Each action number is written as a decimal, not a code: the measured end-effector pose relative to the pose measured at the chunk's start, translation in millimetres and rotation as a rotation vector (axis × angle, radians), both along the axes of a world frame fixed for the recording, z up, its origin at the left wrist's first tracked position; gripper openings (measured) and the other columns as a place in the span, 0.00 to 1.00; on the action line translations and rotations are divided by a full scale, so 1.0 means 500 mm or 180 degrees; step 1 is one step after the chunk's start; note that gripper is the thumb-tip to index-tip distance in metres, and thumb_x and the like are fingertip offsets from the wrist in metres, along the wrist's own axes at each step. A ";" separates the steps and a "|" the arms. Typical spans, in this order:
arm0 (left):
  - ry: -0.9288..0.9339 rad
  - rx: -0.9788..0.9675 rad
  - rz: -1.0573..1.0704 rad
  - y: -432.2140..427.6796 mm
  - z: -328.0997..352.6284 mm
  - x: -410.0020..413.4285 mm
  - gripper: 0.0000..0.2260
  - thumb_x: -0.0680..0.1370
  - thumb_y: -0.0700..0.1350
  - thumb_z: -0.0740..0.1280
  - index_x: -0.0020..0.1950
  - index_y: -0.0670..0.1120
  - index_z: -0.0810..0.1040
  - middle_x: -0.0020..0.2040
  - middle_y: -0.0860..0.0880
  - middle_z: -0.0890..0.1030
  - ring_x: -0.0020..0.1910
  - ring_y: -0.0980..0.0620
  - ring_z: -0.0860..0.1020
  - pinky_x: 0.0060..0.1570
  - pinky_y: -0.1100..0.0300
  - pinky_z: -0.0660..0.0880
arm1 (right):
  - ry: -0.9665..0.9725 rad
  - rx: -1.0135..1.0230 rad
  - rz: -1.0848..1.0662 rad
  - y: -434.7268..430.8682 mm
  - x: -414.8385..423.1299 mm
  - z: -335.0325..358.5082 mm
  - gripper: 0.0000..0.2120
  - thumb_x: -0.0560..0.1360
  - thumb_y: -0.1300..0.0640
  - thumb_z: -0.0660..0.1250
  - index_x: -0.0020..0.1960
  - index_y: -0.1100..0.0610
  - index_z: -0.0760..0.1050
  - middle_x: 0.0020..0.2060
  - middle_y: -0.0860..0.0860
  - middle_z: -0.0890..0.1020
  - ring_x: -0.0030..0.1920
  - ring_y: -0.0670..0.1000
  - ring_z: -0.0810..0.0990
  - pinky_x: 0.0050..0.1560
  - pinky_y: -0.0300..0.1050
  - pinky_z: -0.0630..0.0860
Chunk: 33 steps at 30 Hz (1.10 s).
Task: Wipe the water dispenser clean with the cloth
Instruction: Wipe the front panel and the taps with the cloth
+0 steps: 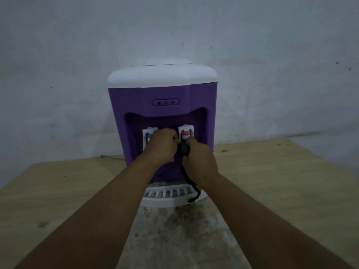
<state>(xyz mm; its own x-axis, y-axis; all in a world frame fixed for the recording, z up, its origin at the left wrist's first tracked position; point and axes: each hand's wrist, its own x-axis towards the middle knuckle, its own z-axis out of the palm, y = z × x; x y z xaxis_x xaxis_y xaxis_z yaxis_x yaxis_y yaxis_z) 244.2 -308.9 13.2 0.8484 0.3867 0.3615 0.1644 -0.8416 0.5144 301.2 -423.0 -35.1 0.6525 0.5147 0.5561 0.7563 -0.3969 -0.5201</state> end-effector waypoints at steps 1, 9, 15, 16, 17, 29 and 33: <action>-0.0005 0.0017 0.0006 -0.002 -0.001 0.001 0.11 0.81 0.35 0.60 0.41 0.40 0.76 0.33 0.45 0.77 0.25 0.53 0.75 0.22 0.66 0.72 | 0.0002 -0.0106 0.0003 -0.007 0.010 0.008 0.12 0.73 0.65 0.61 0.56 0.59 0.73 0.44 0.57 0.81 0.41 0.57 0.79 0.37 0.50 0.77; -0.0057 0.0138 0.0060 0.001 -0.006 0.010 0.13 0.80 0.34 0.60 0.35 0.40 0.74 0.35 0.41 0.78 0.27 0.51 0.73 0.29 0.55 0.74 | -0.0691 0.0287 -0.0410 -0.056 0.045 0.105 0.16 0.75 0.65 0.62 0.61 0.58 0.64 0.43 0.55 0.77 0.38 0.56 0.76 0.33 0.46 0.69; -0.0098 0.0281 0.0095 0.005 -0.018 0.014 0.19 0.80 0.32 0.60 0.30 0.46 0.66 0.28 0.49 0.71 0.27 0.54 0.70 0.25 0.63 0.66 | -0.1646 -0.0036 -0.0338 -0.042 0.038 0.105 0.14 0.69 0.71 0.67 0.55 0.66 0.73 0.45 0.62 0.78 0.39 0.62 0.78 0.29 0.49 0.71; -0.0078 0.0293 0.0099 0.005 -0.018 0.014 0.19 0.80 0.33 0.60 0.31 0.46 0.67 0.29 0.49 0.71 0.27 0.54 0.70 0.26 0.63 0.67 | -0.1739 -0.0260 -0.0429 -0.042 0.040 0.095 0.15 0.70 0.69 0.67 0.57 0.65 0.74 0.47 0.62 0.78 0.42 0.63 0.78 0.30 0.48 0.70; -0.0055 0.0310 0.0111 0.004 -0.018 0.014 0.17 0.80 0.33 0.60 0.32 0.45 0.68 0.29 0.48 0.72 0.27 0.54 0.70 0.26 0.63 0.68 | -0.1726 -0.0427 -0.0522 -0.044 0.042 0.089 0.16 0.72 0.67 0.67 0.59 0.64 0.73 0.51 0.61 0.77 0.46 0.62 0.77 0.32 0.48 0.69; 0.0011 0.0390 0.0381 0.001 -0.028 0.031 0.06 0.79 0.35 0.61 0.47 0.39 0.77 0.40 0.43 0.81 0.34 0.46 0.81 0.37 0.49 0.81 | -0.0468 -0.1856 -0.0077 -0.092 0.043 -0.082 0.16 0.77 0.61 0.60 0.62 0.52 0.76 0.56 0.52 0.77 0.55 0.57 0.77 0.50 0.51 0.77; 0.0019 0.0421 0.0390 0.005 -0.032 0.032 0.06 0.80 0.35 0.60 0.47 0.39 0.77 0.41 0.42 0.80 0.35 0.45 0.81 0.38 0.48 0.81 | -0.0299 -0.1900 0.0325 -0.110 0.071 -0.071 0.18 0.72 0.66 0.61 0.58 0.53 0.80 0.57 0.52 0.79 0.56 0.55 0.76 0.54 0.49 0.76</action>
